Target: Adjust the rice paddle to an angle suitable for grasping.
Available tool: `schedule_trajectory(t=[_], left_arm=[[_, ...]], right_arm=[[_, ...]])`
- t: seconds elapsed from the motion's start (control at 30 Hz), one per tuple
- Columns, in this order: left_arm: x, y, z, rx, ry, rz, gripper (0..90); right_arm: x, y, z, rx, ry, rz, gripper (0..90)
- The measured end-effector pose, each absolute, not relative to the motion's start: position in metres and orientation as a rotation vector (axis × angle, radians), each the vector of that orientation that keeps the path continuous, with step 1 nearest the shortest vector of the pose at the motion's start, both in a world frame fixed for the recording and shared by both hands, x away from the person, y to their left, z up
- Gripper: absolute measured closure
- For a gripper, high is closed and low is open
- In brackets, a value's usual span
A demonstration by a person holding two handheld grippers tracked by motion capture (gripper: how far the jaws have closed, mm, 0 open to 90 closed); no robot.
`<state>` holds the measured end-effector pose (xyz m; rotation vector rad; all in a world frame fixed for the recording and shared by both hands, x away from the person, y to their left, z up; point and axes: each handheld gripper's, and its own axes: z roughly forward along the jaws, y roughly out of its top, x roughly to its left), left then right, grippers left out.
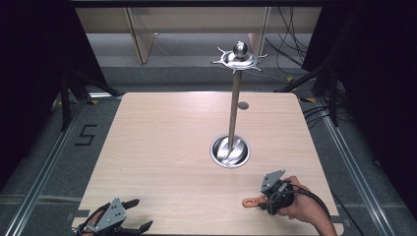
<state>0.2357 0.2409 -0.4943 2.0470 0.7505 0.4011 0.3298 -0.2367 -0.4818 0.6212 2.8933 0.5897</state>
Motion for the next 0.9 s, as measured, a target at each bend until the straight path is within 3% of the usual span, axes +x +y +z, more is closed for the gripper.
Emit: schedule_trajectory(t=[0.23,0.9], left_arm=[[0.236,0.241,-0.494,2.048,0.757,0.401,19.7],[0.236,0.241,-0.495,2.058,0.736,0.417,19.7]], right_arm=[[0.334,-0.232,-0.481,0.642,2.919,0.532,53.5],[0.355,-0.212,-0.475,0.623,3.029,0.278,64.6]])
